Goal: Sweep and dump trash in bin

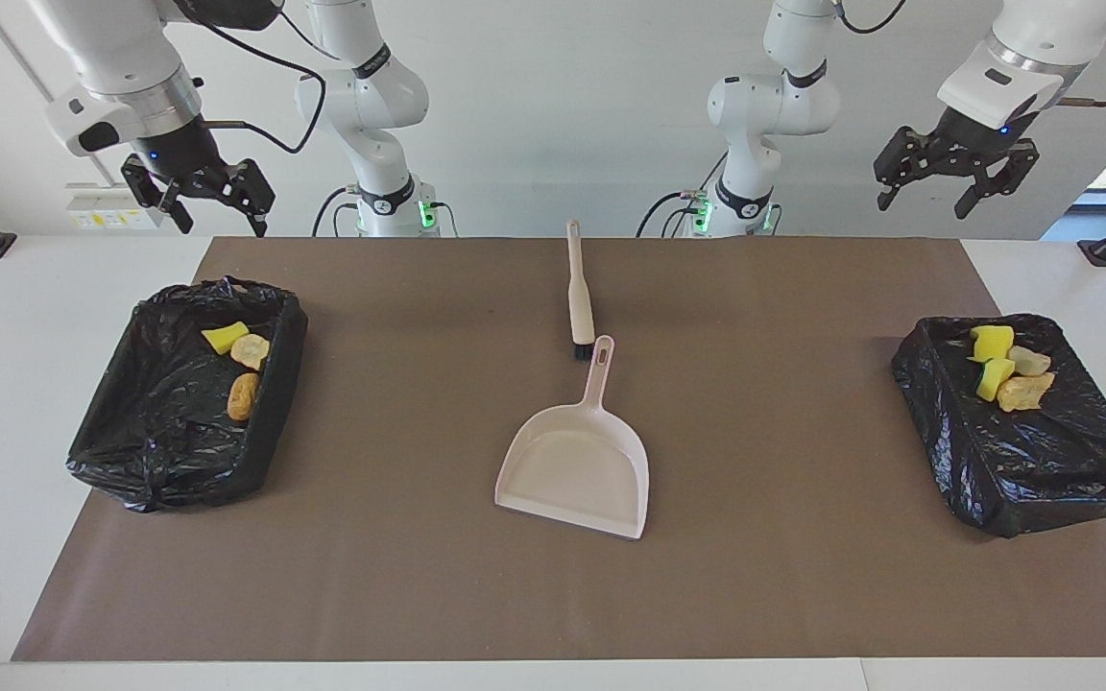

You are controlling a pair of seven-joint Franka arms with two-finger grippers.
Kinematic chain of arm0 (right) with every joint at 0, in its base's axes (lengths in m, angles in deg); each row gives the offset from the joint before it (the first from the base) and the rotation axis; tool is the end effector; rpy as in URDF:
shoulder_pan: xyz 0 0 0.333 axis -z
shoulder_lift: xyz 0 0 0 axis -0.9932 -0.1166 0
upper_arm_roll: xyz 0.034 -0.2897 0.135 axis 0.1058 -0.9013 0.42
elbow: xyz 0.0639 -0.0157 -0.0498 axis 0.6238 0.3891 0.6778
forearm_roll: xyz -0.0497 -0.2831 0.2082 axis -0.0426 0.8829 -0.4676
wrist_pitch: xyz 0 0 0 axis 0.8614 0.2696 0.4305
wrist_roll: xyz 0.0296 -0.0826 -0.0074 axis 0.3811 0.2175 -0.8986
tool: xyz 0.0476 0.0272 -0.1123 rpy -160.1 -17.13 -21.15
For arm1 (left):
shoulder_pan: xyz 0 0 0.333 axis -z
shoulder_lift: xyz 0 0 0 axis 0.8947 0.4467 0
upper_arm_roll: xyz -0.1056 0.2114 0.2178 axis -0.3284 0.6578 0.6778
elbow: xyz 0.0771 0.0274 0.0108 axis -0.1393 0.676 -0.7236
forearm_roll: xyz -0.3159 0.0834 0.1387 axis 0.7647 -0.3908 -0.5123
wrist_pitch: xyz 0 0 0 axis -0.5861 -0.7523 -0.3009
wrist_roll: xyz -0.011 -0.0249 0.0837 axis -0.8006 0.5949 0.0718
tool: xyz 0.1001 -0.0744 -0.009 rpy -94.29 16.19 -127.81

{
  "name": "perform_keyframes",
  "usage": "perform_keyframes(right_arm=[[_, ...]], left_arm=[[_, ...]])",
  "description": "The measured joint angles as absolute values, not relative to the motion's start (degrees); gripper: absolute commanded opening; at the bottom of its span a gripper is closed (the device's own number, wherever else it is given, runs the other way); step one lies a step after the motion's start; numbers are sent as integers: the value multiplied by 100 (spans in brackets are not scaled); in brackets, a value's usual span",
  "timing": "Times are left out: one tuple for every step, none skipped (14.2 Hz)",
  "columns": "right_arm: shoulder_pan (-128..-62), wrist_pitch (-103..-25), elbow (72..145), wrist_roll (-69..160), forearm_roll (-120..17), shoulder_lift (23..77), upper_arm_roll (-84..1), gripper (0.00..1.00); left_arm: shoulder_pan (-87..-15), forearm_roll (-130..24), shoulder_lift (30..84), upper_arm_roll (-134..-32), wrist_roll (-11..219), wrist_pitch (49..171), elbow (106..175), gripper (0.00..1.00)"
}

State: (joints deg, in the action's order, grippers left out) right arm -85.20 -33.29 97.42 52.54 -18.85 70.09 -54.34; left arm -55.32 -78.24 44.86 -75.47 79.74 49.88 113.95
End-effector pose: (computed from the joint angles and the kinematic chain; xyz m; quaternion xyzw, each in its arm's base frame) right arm 0.4804 -0.0418 0.6289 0.9994 -0.0301 -0.0107 0.0131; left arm 0.4771 -0.0302 0.6687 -0.9937 0.1107 0.0197 0.0002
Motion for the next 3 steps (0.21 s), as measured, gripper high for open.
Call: perform_keyframes(right_arm=[[-8520, -3328, 9742, 5254, -1885, 7009, -5434, 100], [-8520, -3320, 9743, 5259, -1885, 7009, -5434, 100], [-8520, -3312, 9747, 5266, -1885, 7012, -5434, 100]], left_arm=[[-5546, -7854, 4488, -7560, 7968, 4987, 11399, 100], [-5551, -7903, 4489, -7570, 7964, 4987, 11399, 100], [-5552, -7928, 4489, -7578, 7961, 4987, 11399, 100]])
